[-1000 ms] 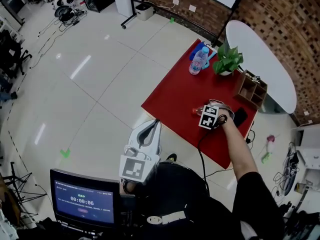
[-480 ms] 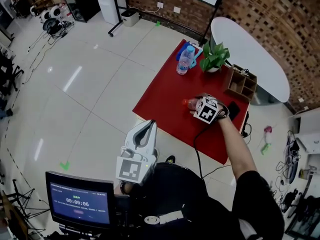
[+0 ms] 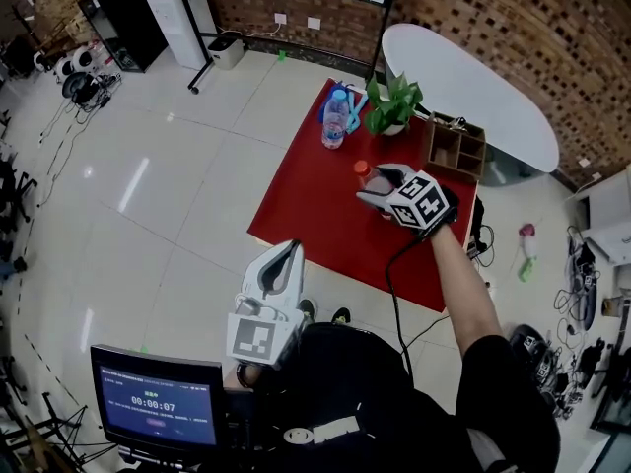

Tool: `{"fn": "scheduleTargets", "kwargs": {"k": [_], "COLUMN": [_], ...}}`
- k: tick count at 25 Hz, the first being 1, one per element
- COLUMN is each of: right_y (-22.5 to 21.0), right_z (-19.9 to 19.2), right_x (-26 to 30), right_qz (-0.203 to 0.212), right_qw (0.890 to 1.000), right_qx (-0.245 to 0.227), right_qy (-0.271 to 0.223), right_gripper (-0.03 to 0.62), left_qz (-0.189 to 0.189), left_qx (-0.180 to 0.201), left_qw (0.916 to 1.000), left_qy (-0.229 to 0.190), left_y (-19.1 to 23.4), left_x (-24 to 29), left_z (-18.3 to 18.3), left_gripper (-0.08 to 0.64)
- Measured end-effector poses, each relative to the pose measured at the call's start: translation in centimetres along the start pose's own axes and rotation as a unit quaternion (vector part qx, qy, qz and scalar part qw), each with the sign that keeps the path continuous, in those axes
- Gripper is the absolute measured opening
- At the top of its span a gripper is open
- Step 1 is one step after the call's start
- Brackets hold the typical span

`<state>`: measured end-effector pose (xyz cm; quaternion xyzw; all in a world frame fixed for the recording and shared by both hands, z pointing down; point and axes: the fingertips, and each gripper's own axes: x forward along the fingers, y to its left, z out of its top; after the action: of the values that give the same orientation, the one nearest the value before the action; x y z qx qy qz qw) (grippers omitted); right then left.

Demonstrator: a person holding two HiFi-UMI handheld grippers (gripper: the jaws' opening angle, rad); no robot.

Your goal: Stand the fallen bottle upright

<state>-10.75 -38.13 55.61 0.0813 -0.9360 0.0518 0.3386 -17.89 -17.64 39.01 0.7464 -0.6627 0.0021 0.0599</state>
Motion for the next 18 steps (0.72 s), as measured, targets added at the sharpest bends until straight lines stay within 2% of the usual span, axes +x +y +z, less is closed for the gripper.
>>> {"fn": "scheduleTargets", "kwargs": {"k": [2,4,8,12,18], "right_y": [-0.7,-1.3,-2.2,-3.4,-4.5], "right_z": [1.2,2.2,2.7,1.1,-2.1], "right_x": [-1.0,-2.0,-3.2,-3.2,-3.0], "right_qz": [0.0,-0.001,-0.022,-0.066,-0.102], "right_qw": [0.997,0.989,0.97,0.957,0.938], "right_qx": [0.045,0.082,0.116,0.135,0.176], "right_qy": [-0.06,-0.121,-0.211,-0.248,-0.281], "right_gripper": [0.307,0.307,0.308,0.308,0.31], "left_qz": [-0.003,-0.005,-0.004,-0.003,-0.006], "left_qx": [0.002,0.004,0.012,0.02,0.03], "left_qw": [1.0,1.0,0.9998,0.9996,0.9991], "left_qy": [0.004,0.008,0.014,0.02,0.03], "left_y": [-0.2,-0.3,-0.2,-0.6,-1.4], "left_x": [0.1,0.2,0.3,0.6,0.8], "left_z": [0.0,0.0,0.1,0.0,-0.6], "left_gripper": [0.008,0.008,0.008,0.008,0.008]}}
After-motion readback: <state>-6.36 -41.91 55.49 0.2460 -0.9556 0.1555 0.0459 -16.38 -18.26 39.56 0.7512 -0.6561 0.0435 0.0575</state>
